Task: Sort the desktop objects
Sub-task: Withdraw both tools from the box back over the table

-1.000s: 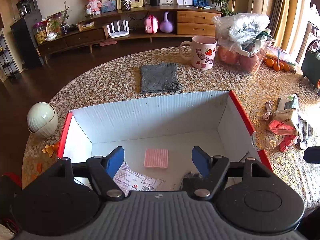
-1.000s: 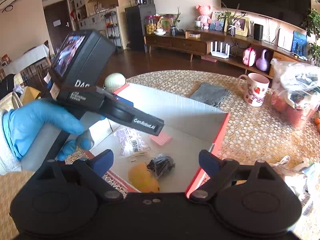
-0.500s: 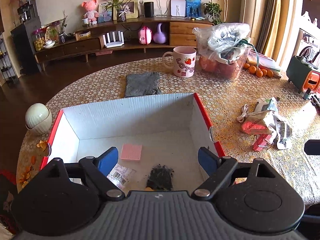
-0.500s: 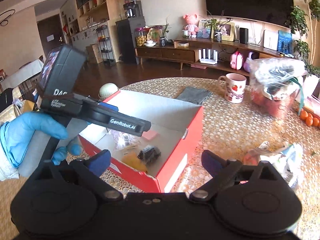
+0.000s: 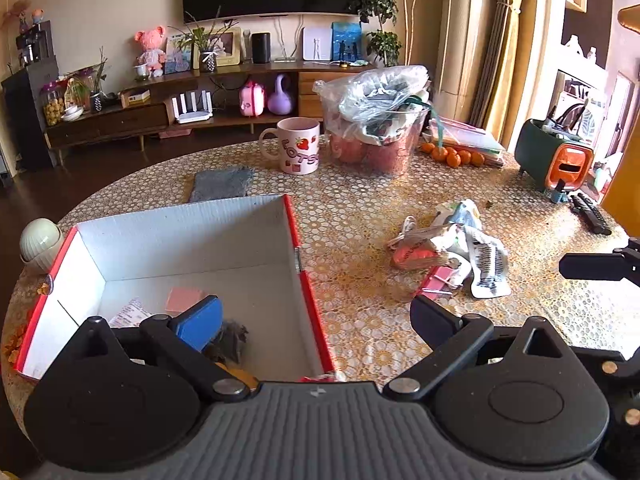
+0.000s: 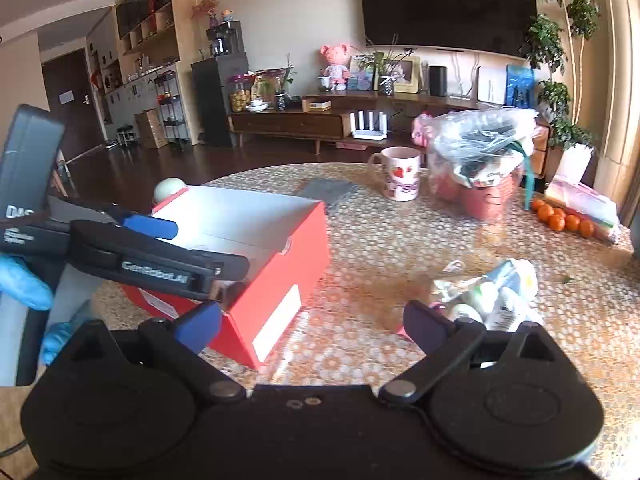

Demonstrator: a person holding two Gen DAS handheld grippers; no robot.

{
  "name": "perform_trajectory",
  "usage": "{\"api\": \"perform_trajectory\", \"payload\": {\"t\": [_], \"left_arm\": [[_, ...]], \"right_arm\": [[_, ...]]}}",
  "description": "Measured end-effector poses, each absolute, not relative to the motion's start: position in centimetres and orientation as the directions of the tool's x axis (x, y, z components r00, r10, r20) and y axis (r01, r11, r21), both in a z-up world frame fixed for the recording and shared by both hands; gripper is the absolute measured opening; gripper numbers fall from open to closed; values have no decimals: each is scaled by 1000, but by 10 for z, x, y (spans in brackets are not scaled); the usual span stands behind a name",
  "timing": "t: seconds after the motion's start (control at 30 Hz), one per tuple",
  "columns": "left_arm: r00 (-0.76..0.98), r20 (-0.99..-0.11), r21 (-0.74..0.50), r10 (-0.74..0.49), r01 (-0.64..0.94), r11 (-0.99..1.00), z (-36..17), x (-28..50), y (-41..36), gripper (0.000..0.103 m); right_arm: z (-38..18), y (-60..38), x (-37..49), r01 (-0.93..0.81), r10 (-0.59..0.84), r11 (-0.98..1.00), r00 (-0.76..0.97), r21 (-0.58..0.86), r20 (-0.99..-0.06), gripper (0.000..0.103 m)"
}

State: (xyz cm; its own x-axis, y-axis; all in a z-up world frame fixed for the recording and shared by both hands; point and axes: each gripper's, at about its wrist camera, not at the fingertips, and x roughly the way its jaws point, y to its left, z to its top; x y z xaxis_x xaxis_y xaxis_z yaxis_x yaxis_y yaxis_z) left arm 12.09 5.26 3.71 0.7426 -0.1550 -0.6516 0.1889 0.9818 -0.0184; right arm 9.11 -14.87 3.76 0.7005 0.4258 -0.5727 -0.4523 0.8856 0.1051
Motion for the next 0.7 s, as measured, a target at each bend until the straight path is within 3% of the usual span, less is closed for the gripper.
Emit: {"api": "perform_trajectory", "payload": {"t": [0.7], "left_arm": [[748, -630, -2, -208, 266, 964, 13, 103, -29, 101]], "right_arm": [[5, -262, 86, -282, 288, 953, 744, 108, -603, 98]]}}
